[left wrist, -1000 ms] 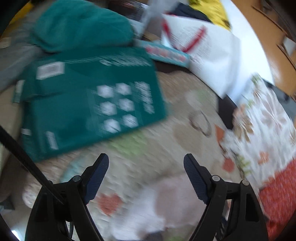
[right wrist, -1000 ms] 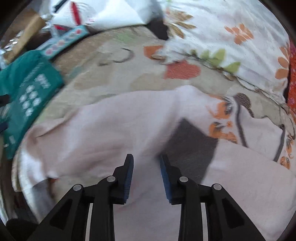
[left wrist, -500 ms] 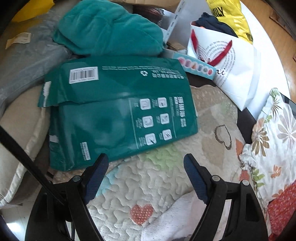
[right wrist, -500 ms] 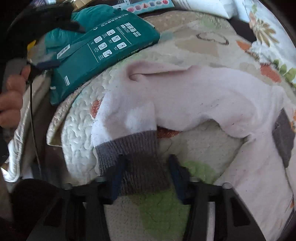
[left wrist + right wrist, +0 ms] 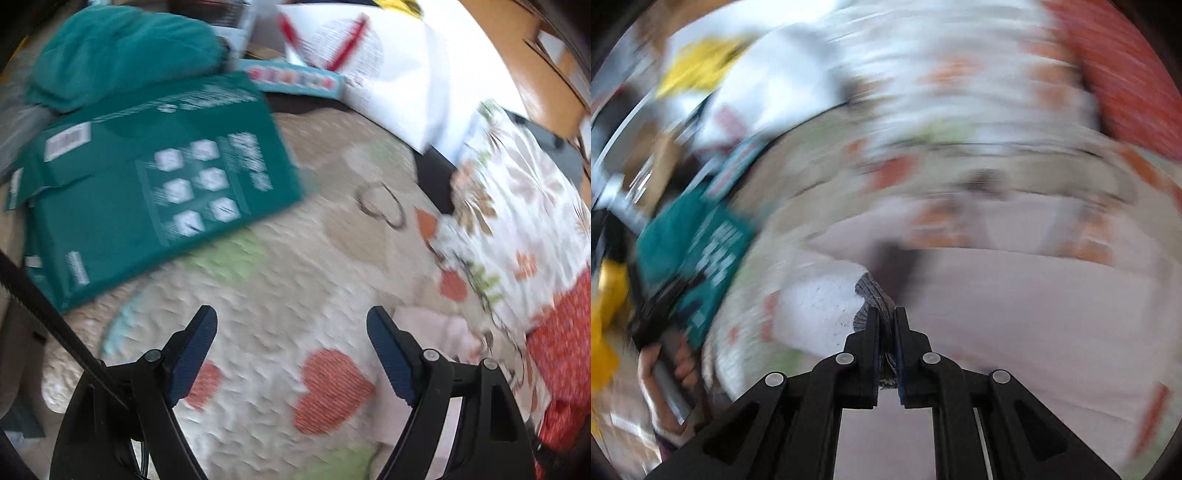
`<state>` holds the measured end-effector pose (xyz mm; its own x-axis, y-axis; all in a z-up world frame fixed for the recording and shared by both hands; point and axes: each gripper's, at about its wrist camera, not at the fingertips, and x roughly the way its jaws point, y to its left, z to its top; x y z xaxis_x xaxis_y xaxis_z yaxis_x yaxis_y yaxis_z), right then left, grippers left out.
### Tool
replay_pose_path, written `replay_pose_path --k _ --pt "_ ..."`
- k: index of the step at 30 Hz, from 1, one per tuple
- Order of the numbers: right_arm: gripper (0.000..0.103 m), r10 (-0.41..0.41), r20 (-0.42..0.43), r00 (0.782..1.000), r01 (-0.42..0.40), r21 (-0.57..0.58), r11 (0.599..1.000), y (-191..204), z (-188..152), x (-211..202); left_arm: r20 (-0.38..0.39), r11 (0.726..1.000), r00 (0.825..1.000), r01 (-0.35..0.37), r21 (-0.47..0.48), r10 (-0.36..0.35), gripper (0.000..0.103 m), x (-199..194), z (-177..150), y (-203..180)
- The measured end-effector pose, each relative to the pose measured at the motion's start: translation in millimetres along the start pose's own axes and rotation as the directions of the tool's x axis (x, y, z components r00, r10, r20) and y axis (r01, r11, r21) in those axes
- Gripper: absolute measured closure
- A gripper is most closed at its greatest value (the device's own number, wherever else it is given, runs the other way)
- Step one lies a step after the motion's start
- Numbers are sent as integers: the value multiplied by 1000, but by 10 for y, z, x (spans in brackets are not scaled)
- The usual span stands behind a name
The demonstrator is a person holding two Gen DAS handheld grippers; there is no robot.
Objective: Fold small clothes
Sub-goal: 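Lay the held sleeve across the cardigan body and open the right tool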
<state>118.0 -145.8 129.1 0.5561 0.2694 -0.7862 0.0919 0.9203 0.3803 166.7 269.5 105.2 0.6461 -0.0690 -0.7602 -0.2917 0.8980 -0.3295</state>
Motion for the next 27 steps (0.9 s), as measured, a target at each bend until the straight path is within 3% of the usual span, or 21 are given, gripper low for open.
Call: replay_pose_path --k 2,5,8,11,12,14,16,18,23,27 --pt "95 -95 -2 995 95 125 988 -606 48 -188 -19 999 999 29 42 -28 21 21 -80 -191" --pt "95 -239 -35 970 239 272 932 -1411 40 -349 -52 993 997 65 94 -60 21 78 -195 -454" --pt "95 -278 -73 958 286 346 894 -1908 -14 -371 -85 983 993 94 159 -81 21 142 -329 -724" --pt "92 -282 -93 955 296 364 883 -2042 -76 -291 -112 967 989 117 227 -94 21 193 -460 -960" --pt "90 -314 -88 945 324 362 874 -2045 -82 -267 -119 964 988 120 238 -93 21 209 -491 -1005" --pt "76 -385 -81 919 389 338 857 -2029 -96 -238 -151 957 984 130 259 -93 21 286 -564 -1126" --pt "73 -450 -64 891 448 291 846 -2010 -105 -272 -175 952 980 142 272 -96 21 344 -604 -1220" --pt "73 -474 -40 879 467 262 844 -2004 -162 -358 -178 944 980 140 299 -89 21 361 -637 -1312" --pt "73 -465 15 885 451 222 865 -1894 -367 -678 -156 935 983 144 323 -98 21 300 -670 -1424" --pt "72 -427 41 903 408 224 885 -1837 -505 -825 -66 929 986 167 329 -154 21 58 -688 -1402"
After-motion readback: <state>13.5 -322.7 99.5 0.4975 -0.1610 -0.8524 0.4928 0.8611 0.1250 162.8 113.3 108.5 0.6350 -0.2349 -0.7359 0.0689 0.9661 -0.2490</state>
